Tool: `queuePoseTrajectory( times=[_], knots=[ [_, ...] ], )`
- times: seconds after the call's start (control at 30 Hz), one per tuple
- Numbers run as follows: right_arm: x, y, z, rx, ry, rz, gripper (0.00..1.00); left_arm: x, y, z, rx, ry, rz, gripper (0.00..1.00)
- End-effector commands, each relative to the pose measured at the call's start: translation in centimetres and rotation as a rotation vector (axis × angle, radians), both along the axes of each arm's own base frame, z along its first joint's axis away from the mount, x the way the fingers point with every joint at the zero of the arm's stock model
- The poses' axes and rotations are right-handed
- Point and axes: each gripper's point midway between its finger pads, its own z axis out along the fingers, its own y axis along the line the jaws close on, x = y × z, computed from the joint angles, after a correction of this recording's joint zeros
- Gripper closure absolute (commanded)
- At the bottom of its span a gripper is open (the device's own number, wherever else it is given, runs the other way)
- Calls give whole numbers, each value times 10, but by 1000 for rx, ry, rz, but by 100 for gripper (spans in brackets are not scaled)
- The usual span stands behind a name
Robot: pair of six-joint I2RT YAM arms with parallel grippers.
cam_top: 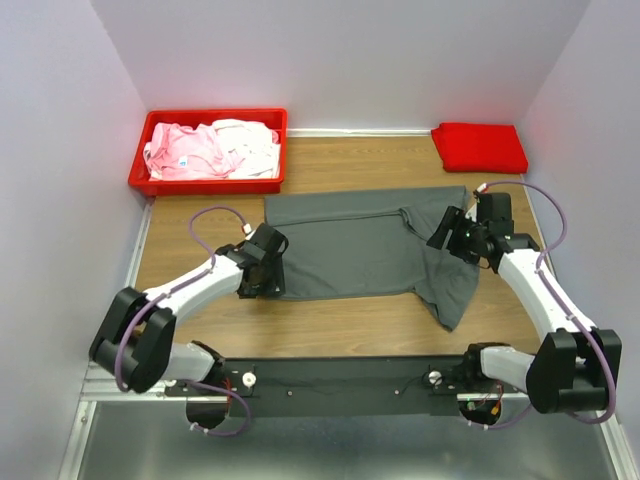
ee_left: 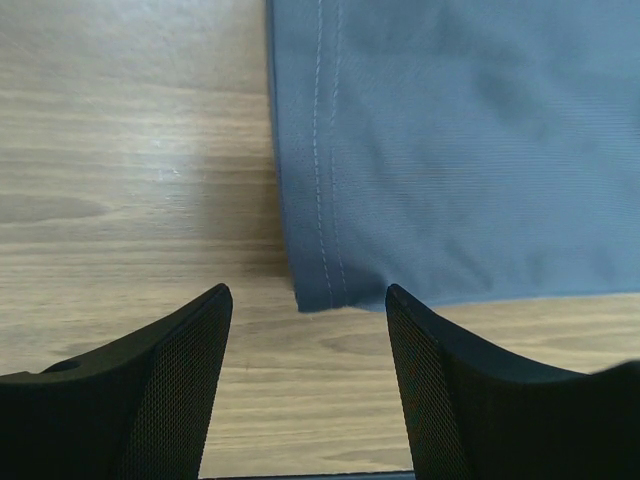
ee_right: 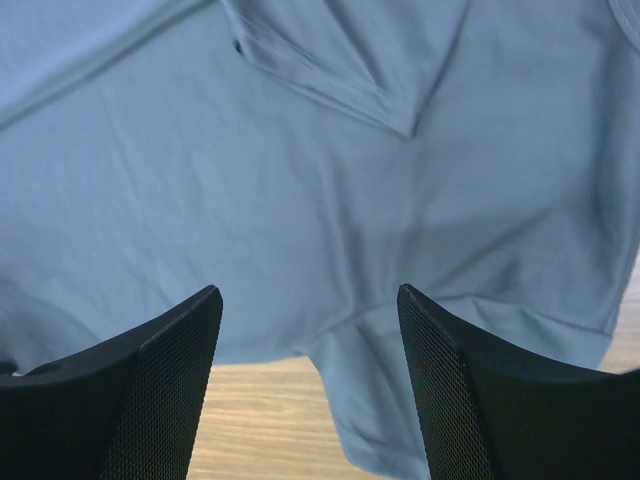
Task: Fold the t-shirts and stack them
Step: Fold the tshirt
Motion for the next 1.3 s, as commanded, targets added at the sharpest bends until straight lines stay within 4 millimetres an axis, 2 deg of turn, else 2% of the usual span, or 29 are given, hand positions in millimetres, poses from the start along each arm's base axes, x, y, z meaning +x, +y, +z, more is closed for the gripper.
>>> queuePoseTrajectory(
  times=[0.0,0.17,0.4,0.47,0.57,0.6,0.63,0.77,1.0,1.1,1.13,1.27],
  knots=[
    [-15,-4,-7,-37,21,15,22,0,4,-10,63,38,29,29],
    [-17,-2,1,-31,-13,20,22,1,8,-10,98,45,55,40],
    [-16,-6,4,-46,-25,5,22,-6,3,-30,115,118,21,52],
    [-16,-8,4,-55,-28,-6,22,-9,0,-33,111,131,12,60],
    [-17,-13,2,-73,-26,-29,22,-11,-3,-35,99,137,8,80],
    [-18,-18,0,-86,-19,-62,20,-11,-2,-34,96,135,12,86],
    [-22,-23,-6,-104,12,-94,15,-10,-3,-31,89,121,14,99],
    [-40,-46,-23,-185,103,-218,4,-6,-2,-24,82,85,16,100],
    [-64,-56,-51,-151,315,-294,8,-3,-10,-14,15,21,-18,100],
    [-71,-77,-56,-140,368,-382,16,3,-14,-5,-18,-25,-24,100],
    [-74,-92,-58,-131,381,-440,23,3,-14,-4,-20,-33,-24,100],
    [-78,-101,-67,-104,433,-488,29,5,-17,3,-43,-57,-46,100]
  ],
)
